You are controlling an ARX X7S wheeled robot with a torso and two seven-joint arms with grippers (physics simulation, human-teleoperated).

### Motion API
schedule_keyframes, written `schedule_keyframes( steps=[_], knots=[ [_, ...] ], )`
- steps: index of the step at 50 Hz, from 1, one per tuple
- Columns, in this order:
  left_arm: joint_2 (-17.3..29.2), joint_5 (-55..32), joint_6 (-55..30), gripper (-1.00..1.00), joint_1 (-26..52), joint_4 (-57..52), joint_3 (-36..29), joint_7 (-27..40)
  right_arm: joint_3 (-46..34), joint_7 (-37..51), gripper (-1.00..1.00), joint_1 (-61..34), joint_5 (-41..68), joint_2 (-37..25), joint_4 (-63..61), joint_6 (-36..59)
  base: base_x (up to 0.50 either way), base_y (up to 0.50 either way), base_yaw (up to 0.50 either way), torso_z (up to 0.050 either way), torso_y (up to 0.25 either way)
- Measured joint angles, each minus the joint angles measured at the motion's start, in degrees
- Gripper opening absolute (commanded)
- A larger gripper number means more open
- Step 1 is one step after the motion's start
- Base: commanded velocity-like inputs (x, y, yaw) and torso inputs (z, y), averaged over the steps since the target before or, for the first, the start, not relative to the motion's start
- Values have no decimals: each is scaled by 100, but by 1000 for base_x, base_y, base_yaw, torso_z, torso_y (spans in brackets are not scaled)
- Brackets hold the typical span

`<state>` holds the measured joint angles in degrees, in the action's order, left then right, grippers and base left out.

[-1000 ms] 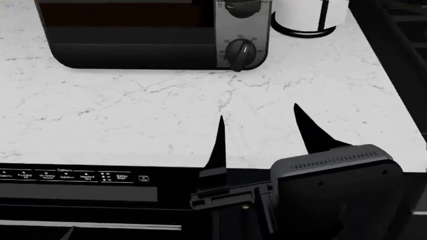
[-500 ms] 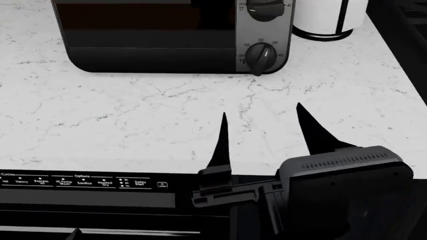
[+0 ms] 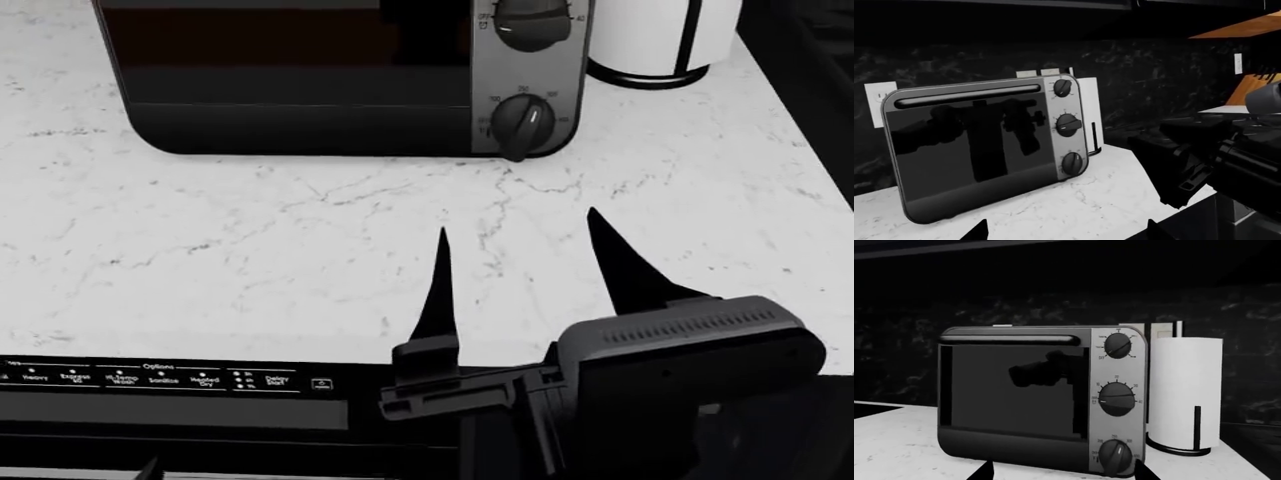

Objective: Decrease the toaster oven temperature.

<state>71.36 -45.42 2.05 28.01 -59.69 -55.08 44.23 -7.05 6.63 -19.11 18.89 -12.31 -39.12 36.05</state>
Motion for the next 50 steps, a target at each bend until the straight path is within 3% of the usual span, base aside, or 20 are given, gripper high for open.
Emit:
schedule_keyframes(
  steps=[50],
  knots=[
    [139, 14, 217, 100, 1098, -14, -1195, 276, -20, 54, 100, 169, 220, -89, 57, -324, 188, 0, 0, 0, 0]
  ],
)
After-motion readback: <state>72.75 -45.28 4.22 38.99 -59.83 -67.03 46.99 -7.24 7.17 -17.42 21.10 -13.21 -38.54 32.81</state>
